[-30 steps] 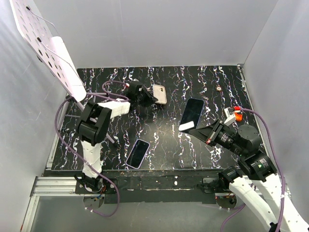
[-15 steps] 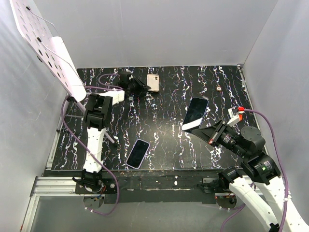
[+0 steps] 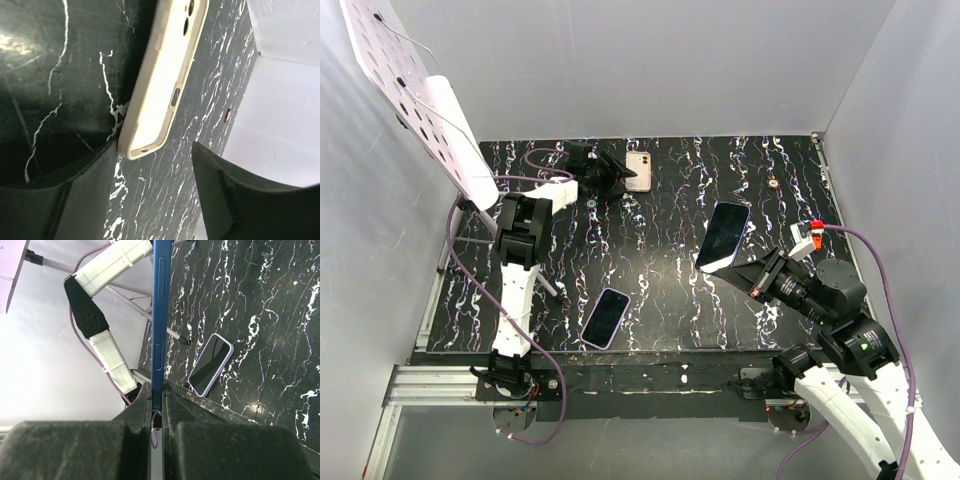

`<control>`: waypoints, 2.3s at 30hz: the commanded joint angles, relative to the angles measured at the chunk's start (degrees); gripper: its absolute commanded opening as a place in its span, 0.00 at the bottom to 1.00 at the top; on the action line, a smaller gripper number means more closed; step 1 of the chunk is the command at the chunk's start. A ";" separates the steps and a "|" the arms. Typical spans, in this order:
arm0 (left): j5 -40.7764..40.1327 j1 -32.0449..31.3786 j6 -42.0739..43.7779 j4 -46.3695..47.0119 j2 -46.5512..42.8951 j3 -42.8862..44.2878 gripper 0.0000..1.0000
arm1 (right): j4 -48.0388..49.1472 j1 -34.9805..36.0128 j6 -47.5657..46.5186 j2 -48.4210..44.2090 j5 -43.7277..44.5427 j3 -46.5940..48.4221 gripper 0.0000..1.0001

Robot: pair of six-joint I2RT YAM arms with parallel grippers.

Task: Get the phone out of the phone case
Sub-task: Place the phone case at the center of the board, then place the phone at the center of the board.

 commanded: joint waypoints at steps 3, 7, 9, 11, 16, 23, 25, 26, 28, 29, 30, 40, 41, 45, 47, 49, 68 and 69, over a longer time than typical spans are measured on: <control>0.84 0.46 -0.28 -4.46 -10.53 -5.31 0.64 | 6.26 0.10 -0.47 0.17 0.55 -0.21 0.01; 1.20 0.20 -1.70 -0.25 -18.88 -15.59 0.70 | 4.52 0.01 -2.92 2.11 3.61 -1.00 0.01; 3.12 0.02 -2.75 3.34 -23.89 -22.88 0.71 | 0.65 0.01 -8.71 4.74 10.89 -0.21 0.01; 6.11 -0.59 -4.86 8.26 -26.97 -29.29 0.71 | -1.11 -0.51 -13.81 8.42 16.87 1.19 0.01; 11.47 -4.01 -6.71 16.28 -31.28 -38.28 0.71 | 4.31 -7.44 -22.96 24.75 11.83 4.44 0.01; 16.58 -11.22 -7.94 22.95 -35.58 -46.63 0.71 | 10.75 -22.48 -31.65 55.41 -11.91 21.29 0.01; 16.67 -13.15 -8.03 24.80 -37.17 -49.44 0.71 | 8.38 -23.89 -34.73 63.07 -14.12 28.50 0.01; 16.93 -13.86 -7.25 24.03 -38.66 -50.06 0.70 | 7.59 -24.07 -35.88 66.33 -15.00 32.10 0.01; 16.84 -15.00 -4.96 21.74 -40.94 -51.12 0.71 | 5.48 -24.25 -37.29 74.05 -19.81 39.39 0.01; 16.41 -15.70 -4.26 21.47 -42.52 -52.34 0.71 | 4.25 -24.33 -37.21 77.14 -21.58 43.17 0.01; 15.79 -16.49 -3.47 21.12 -44.19 -53.48 0.71 | 4.76 -24.25 -36.69 80.21 -23.16 45.65 0.01; 14.99 -20.02 12.26 9.79 -55.71 -56.39 0.73 | 1.08 -25.74 -34.31 103.61 -25.38 70.09 0.01; 15.95 -20.02 13.93 9.35 -56.59 -56.74 0.74 | -0.58 -25.92 -35.35 105.28 -25.03 72.37 0.01; 17.11 -20.02 19.99 3.82 -60.72 -55.17 0.76 | -11.65 -27.05 -41.51 115.29 -24.57 84.85 0.01; 16.58 -20.02 22.46 1.70 -63.09 -54.38 0.77 | -12.98 -27.85 -42.83 117.33 -25.38 86.98 0.01; 15.97 -20.02 23.69 -1.63 -64.68 -53.67 0.78 | -12.99 -28.03 -44.41 118.04 -25.29 87.16 0.01; 9.55 -20.02 35.13 -18.87 -70.93 -49.81 0.90 | -24.92 -30.23 -48.64 121.56 -1.95 101.90 0.80; 9.46 -20.02 35.12 -18.87 -70.84 -49.80 0.90 | -27.03 -30.22 -48.11 120.77 1.66 104.62 0.81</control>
